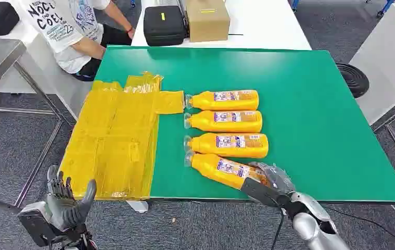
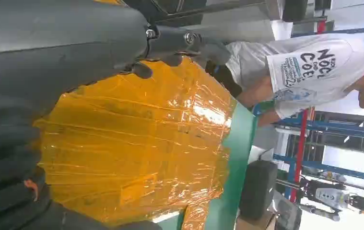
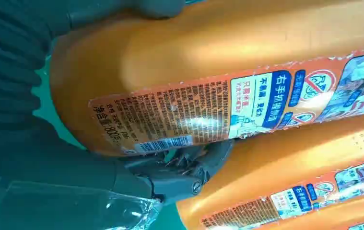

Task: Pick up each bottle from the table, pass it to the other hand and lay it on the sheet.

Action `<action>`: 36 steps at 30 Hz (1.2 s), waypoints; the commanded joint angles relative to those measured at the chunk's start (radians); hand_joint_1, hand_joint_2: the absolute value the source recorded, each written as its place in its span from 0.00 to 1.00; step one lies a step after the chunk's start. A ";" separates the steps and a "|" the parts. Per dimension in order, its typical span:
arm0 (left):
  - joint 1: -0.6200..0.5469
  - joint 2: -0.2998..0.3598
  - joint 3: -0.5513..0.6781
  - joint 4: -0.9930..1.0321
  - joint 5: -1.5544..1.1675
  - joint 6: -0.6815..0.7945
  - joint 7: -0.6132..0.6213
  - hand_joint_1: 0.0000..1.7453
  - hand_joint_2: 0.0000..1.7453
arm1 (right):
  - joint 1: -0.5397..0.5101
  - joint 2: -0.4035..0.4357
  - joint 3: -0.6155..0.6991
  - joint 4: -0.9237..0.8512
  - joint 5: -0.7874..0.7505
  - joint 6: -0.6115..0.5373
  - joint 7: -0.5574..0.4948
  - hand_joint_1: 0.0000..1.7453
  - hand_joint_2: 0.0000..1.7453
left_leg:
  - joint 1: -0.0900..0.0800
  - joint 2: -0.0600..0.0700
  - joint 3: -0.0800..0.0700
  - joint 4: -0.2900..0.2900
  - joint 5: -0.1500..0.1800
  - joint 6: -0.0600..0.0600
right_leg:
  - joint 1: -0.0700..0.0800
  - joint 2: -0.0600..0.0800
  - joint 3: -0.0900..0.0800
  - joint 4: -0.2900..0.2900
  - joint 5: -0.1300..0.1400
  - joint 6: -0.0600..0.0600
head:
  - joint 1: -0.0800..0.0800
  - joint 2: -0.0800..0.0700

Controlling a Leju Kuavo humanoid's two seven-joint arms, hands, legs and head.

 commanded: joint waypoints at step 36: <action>-0.259 0.140 -0.219 0.269 0.237 -0.747 0.146 0.00 1.00 | -0.142 0.434 -0.029 0.280 -0.149 -0.168 -0.580 1.00 1.00 | 0.001 -0.001 0.005 -0.003 0.000 -0.001 | 0.001 -0.002 0.005 -0.002 -0.001 -0.003 | 0.000 0.000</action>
